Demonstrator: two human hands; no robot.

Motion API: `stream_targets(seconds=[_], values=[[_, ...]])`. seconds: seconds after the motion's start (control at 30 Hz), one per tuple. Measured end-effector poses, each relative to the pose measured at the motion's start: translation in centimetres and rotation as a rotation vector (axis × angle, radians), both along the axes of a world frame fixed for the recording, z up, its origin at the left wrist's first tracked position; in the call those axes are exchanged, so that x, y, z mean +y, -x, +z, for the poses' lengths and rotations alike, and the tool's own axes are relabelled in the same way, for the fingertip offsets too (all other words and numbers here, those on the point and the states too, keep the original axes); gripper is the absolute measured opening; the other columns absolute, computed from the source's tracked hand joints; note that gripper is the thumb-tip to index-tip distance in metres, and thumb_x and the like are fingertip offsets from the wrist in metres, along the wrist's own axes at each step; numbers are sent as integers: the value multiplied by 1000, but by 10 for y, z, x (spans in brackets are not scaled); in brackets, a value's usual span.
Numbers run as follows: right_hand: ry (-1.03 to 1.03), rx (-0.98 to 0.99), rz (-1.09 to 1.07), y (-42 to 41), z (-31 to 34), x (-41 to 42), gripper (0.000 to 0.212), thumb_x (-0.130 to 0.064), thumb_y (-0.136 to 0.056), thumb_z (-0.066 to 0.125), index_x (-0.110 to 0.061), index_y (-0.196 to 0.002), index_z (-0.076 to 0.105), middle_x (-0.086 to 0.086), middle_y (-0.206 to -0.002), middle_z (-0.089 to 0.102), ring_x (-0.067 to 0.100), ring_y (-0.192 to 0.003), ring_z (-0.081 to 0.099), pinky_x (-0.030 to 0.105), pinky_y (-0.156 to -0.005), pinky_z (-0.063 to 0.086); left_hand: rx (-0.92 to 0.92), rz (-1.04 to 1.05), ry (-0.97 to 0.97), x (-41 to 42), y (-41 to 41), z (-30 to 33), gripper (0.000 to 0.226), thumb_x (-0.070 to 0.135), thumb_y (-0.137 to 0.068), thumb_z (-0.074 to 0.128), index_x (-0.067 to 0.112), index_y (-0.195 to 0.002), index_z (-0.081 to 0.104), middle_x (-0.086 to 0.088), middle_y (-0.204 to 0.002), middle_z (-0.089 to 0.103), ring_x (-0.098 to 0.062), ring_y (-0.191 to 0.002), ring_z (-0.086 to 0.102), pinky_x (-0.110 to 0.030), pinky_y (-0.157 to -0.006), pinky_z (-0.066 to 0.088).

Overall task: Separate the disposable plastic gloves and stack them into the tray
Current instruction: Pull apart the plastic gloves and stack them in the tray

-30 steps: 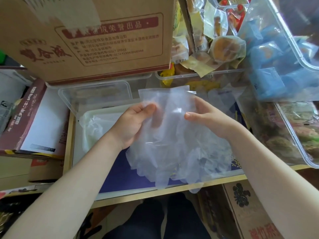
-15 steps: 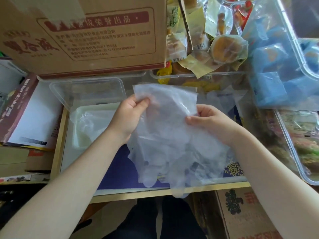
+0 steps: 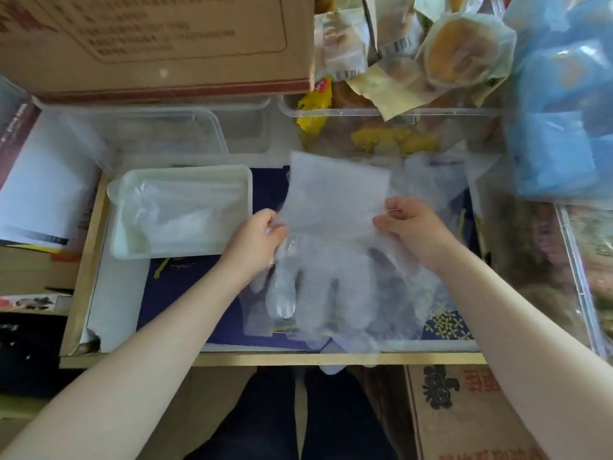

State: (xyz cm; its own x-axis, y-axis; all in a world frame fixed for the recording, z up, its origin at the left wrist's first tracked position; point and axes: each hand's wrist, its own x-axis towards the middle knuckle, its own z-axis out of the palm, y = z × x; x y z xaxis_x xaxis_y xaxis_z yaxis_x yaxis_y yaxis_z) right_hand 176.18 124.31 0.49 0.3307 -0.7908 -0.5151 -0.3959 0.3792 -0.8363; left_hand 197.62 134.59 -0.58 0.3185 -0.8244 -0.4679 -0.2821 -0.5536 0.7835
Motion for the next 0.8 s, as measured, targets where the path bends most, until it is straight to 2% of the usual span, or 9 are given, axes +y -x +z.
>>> stream_targets(seconds=[0.03,0.1,0.17,0.27,0.4,0.5,0.57,0.63,0.8], values=[[-49,1,-6,-2,3,1,6,-7,-87,63,-3,-91,63,10,-87,64,23,-76,62,23,-64,50,3,33,7,0,1,-3,16,16,-94,53,19,-79,55,-1,-69,61,-16,-57,53,-32,-55,40],[-151,8,26,0,1,-1,37,-14,-87,64,6,-117,57,13,-115,62,33,-105,57,33,-88,46,46,71,40,0,5,-3,20,14,-95,51,19,-76,54,7,-56,52,-4,-43,43,-25,-46,32],[-180,-34,129,2,0,-3,22,-11,-84,66,-8,-105,64,0,-101,65,20,-97,58,23,-80,46,87,65,94,0,9,3,22,10,-95,50,18,-75,54,13,-53,50,1,-40,40,-19,-44,33],[-175,-91,240,8,-6,-2,9,-3,-83,64,-8,-87,69,10,-83,66,26,-84,59,30,-72,45,229,106,168,1,12,15,21,7,-96,48,17,-81,58,9,-67,59,-1,-59,53,-15,-57,44],[-217,-327,76,8,-5,-3,19,3,-88,52,-7,-77,65,-4,-63,67,12,-63,63,19,-64,51,352,140,169,3,8,21,22,4,-96,46,18,-85,59,8,-78,67,-6,-75,62,-19,-73,50],[-149,-360,18,1,7,3,11,2,-90,51,-6,-86,57,-5,-61,64,5,-55,58,16,-56,48,154,121,158,2,3,18,22,4,-95,48,21,-84,55,10,-82,64,-4,-77,58,-23,-78,45],[47,-255,-16,-6,19,9,12,2,-90,53,-9,-85,54,-2,-62,59,5,-52,53,18,-53,45,-187,111,193,0,4,21,13,8,-93,54,18,-100,52,9,-102,56,-5,-96,52,-20,-87,40],[273,-127,-38,-13,31,18,6,-1,-89,54,-7,-88,55,4,-65,59,9,-54,54,24,-55,44,-329,135,313,-1,16,34,32,13,-89,60,13,-118,48,7,-116,48,-4,-109,45,-8,-91,34],[648,164,203,-40,52,50,12,-12,-88,55,-16,-80,47,-7,-69,51,10,-60,46,28,-53,34,395,27,200,-6,46,75,72,54,-68,65,21,-129,46,8,-124,58,-2,-114,55,-21,-96,44]])
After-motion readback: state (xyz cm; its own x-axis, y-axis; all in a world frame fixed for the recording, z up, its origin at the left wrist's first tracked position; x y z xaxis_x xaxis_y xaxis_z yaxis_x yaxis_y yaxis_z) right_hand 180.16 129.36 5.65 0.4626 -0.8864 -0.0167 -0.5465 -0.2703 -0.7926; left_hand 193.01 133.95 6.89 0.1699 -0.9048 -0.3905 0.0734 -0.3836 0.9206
